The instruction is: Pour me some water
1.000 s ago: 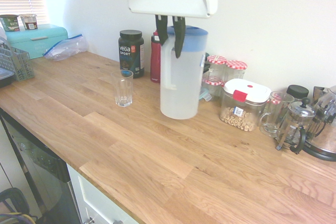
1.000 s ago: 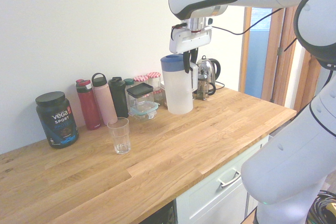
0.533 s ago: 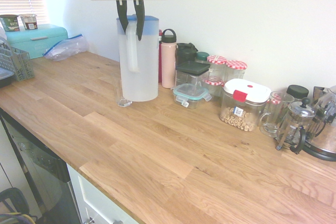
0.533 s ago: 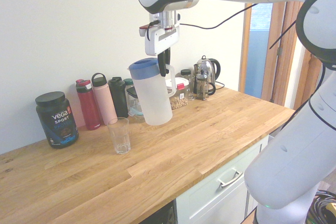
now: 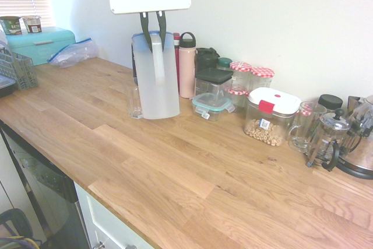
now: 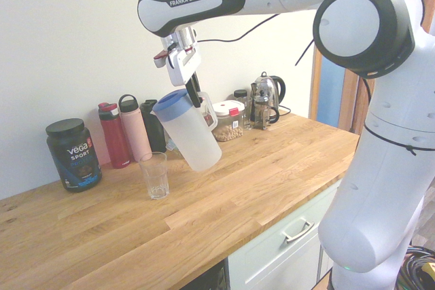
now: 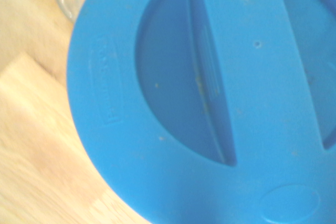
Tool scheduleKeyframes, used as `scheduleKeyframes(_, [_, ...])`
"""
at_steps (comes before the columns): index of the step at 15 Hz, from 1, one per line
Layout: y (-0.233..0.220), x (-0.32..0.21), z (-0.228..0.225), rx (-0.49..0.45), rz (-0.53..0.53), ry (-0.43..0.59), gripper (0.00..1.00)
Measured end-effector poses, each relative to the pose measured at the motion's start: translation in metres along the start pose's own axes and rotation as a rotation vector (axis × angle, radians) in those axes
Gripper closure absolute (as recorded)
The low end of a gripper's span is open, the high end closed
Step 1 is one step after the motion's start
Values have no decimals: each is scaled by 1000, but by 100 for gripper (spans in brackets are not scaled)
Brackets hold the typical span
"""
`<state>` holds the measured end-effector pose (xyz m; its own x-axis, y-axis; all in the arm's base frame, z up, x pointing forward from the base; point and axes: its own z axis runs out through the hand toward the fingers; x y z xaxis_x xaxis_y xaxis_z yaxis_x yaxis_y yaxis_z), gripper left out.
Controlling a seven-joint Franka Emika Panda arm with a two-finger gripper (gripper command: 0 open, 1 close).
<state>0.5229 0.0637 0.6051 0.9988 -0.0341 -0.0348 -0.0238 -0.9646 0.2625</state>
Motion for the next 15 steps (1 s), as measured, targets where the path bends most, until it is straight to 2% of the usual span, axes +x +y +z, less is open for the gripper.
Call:
scheduleKeyframes(7, [-45,5,3,-260,-184,-73,100])
scheduleKeyframes(15, [-104,3,7,-448,-289,-99,100])
